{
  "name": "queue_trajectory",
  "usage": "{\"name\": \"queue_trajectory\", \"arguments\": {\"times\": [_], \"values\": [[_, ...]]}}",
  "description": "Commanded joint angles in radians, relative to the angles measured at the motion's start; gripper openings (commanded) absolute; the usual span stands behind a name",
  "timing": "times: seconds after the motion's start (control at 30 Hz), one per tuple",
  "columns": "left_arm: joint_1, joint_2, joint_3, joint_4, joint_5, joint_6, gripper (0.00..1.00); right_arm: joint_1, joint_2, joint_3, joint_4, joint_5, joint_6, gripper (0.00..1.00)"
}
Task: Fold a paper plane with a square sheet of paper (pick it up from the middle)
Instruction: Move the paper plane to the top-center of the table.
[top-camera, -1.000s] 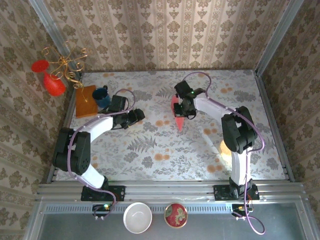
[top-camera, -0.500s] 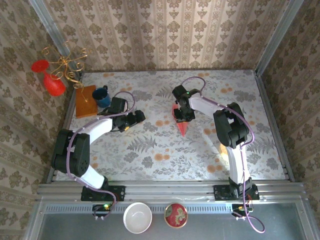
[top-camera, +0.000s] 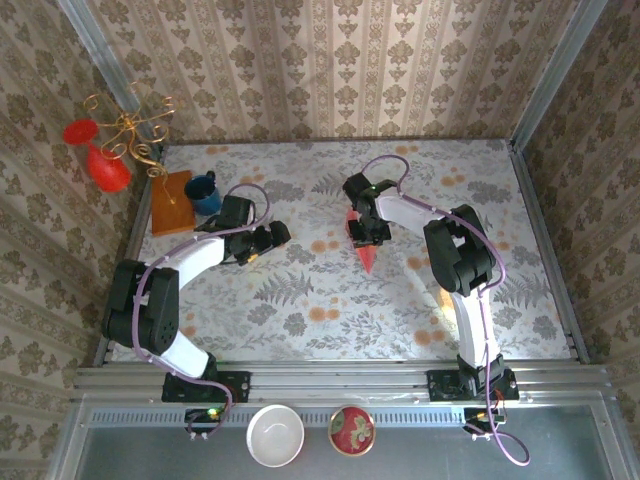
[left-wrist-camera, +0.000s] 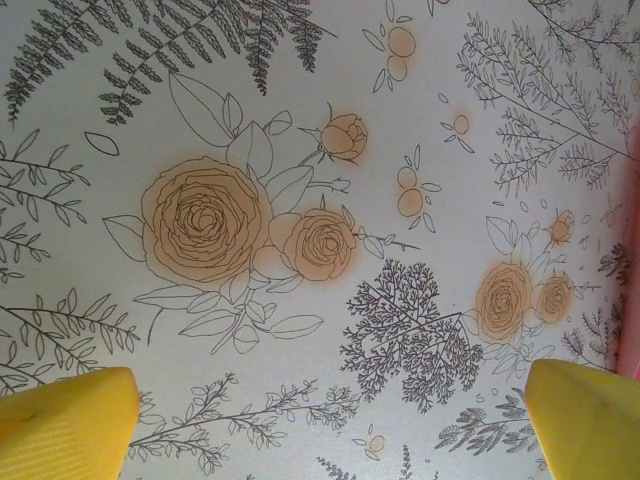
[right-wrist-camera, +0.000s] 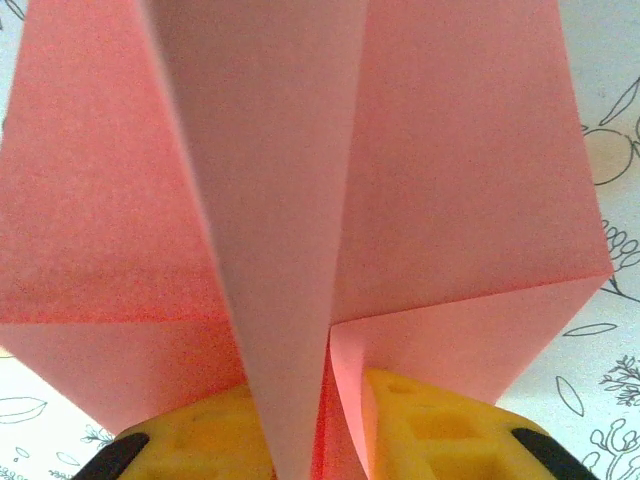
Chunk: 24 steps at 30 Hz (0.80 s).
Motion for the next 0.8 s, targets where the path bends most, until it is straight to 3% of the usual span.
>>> {"name": "queue_trajectory", "arguments": {"times": [0.0,0.1,0.37,0.77], "values": [[0.004,-0.014,-0.005,-0.016,-0.008,0.009,1.00,0.012,0.014,0.019,-0.022,0.040,0.016,0.25],[0.004,-0.013,-0.005,-0.017,-0.005,0.009,1.00,0.019,0.005,0.022,-0.022,0.058,0.014,0.22],[0.004,-0.002,-0.002,-0.010,0.008,0.010,1.00,0.027,-0.028,0.019,-0.013,0.088,0.012,0.29],[0.004,0.012,0.000,-0.008,0.020,0.009,1.00,0.024,-0.026,0.020,0.007,0.108,0.009,0.13]]}}
